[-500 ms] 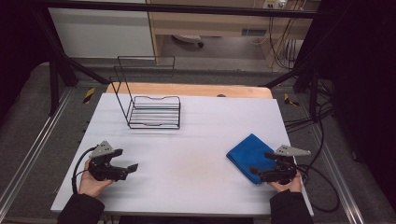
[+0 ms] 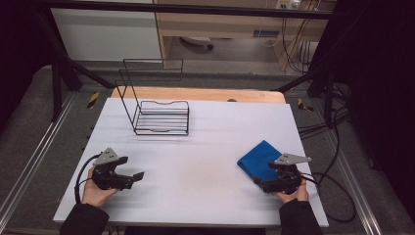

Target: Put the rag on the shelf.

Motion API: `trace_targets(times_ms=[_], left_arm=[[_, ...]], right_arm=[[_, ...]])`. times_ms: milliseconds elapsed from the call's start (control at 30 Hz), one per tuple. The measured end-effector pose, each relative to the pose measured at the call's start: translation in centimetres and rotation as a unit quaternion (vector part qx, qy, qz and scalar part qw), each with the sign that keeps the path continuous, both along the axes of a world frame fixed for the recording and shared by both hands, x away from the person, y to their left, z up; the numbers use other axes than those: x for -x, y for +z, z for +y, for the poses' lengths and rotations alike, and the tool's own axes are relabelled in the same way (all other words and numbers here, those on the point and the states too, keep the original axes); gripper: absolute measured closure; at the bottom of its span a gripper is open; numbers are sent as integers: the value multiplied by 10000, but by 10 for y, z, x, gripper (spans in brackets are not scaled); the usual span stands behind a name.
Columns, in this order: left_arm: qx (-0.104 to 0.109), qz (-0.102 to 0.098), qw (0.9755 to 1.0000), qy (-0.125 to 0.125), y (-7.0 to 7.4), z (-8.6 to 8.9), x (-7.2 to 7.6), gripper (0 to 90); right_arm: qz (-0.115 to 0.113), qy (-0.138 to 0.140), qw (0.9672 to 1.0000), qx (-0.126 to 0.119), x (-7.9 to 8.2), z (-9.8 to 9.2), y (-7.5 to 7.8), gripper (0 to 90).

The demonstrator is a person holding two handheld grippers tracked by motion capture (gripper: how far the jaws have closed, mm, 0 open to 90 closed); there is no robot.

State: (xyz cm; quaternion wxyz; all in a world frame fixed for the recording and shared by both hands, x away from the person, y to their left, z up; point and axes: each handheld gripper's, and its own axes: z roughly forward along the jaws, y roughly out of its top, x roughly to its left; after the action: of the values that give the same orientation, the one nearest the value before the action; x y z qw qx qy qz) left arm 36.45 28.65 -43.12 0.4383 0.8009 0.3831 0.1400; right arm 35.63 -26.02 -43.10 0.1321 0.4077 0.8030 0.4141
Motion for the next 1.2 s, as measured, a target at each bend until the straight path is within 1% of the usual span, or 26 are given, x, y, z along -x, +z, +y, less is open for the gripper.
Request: trace_targets(times_ms=[33, 67, 100, 133, 167, 200, 233, 300, 333, 367, 400, 433, 467, 500, 567, 600, 633, 667, 700, 733, 767, 800, 967, 1067, 1100, 1200], left_arm=[[12, -5, 10000, 13, 0, 0, 0, 70], [13, -8, 10000, 28, 0, 0, 0, 69], [6, -3, 10000, 37, 0, 1, 0, 69], [0, 3, 10000, 50, 0, 1, 0, 70], [0, 3, 10000, 50, 0, 1, 0, 70], [-5, 2, 10000, 53, 0, 1, 0, 70], [-1, 1, 10000, 54, 0, 1, 0, 69], [-19, 2, 10000, 51, 0, 1, 0, 70], [-43, 6, 10000, 48, 0, 1, 0, 70], [-59, 8, 10000, 51, 0, 0, 0, 70], [-66, 10, 10000, 46, 0, 0, 0, 70], [-66, 12, 10000, 42, 0, 0, 0, 70], [-60, 12, 10000, 45, 0, 0, 0, 70], [-51, 12, 10000, 52, 0, 0, 0, 71], [-50, 11, 10000, 56, 0, 0, 0, 71], [-57, 11, 10000, 54, 0, 0, 0, 71], [-62, 12, 10000, 55, 0, 0, 0, 71], [-52, 14, 10000, 62, 0, 0, 0, 72], [-54, 15, 10000, 62, 0, 0, 0, 72], [-55, 18, 10000, 62, 0, -1, 0, 72], [-54, 21, 10000, 61, -1, -1, -1, 72], [-58, 21, 10000, 63, -1, -1, -1, 73], [-88, 9, 10000, 47, 0, 0, 0, 74], [-80, 9, 10000, 45, 0, 0, 0, 76], [-73, 12, 10000, 58, 0, -1, 0, 77], [-111, 21, 9999, 39, 0, -1, -1, 78]], right_arm=[[16, 81, 9999, 62, -1, 4, -1, 203], [36, 115, 9999, 106, -1, 7, -2, 228], [36, 115, 9999, 106, -1, 7, -2, 228], [45, 202, 9995, 242, -1, 12, -4, 285], [32, 262, 9990, 364, -2, 15, -6, 322], [32, 262, 9990, 364, -2, 15, -6, 322], [29, 304, 9984, 479, -1, 17, -7, 356], [73, 282, 9979, 585, -1, 20, -8, 429], [87, 270, 9979, 585, -2, 22, -10, 504], [87, 270, 9979, 585, -2, 22, -10, 504], [107, 257, 9976, 632, -3, 24, -11, 559], [107, 257, 9976, 632, -3, 24, -11, 559], [99, 250, 9973, 683, -3, 24, -12, 587], [5, 226, 9963, 832, -4, 25, -12, 637], [-33, 207, 9950, 972, -4, 27, -13, 651], [-33, 207, 9950, 972, -4, 27, -13, 651], [-70, 243, 9934, 1116, -4, 30, -14, 645], [-105, 263, 9923, 1208, -4, 33, -15, 646], [-105, 263, 9923, 1208, -4, 33, -15, 646], [-198, 270, 9892, 1429, -4, 37, -15, 653], [-198, 270, 9892, 1429, -4, 37, -15, 653], [-250, 281, 9873, 1542, -4, 39, -15, 658], [-264, 282, 9868, 1571, -6, 38, -16, 694], [-243, 265, 9865, 1598, -8, 38, -15, 739], [-236, 252, 9865, 1603, -9, 37, -15, 777], [-154, 179, 9873, 1573, -11, 36, -13, 825]])
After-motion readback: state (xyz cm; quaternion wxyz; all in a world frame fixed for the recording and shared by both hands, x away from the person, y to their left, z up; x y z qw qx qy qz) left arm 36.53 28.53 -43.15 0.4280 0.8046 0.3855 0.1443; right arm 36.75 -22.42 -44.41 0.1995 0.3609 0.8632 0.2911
